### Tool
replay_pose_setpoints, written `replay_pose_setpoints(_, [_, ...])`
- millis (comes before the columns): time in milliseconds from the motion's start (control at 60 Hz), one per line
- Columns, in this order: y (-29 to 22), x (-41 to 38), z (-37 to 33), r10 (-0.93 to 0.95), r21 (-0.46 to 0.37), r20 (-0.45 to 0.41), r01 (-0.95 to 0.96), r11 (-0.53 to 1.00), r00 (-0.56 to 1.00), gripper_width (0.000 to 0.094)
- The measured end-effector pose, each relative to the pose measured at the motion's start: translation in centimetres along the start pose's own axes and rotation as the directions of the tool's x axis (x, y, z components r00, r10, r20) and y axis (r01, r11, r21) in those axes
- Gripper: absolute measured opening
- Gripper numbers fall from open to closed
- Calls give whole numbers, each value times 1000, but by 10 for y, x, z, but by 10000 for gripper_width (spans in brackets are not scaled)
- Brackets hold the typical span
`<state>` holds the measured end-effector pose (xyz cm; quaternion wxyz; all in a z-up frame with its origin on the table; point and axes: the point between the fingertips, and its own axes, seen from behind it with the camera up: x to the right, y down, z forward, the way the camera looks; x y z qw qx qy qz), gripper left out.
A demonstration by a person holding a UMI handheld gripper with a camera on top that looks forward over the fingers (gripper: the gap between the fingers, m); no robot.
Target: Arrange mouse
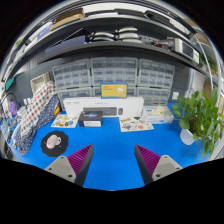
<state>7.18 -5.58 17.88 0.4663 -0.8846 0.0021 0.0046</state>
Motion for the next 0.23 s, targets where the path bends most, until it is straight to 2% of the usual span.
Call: replay_pose_setpoints(233, [15, 17, 0, -15, -23, -17, 14, 1000, 1000, 827])
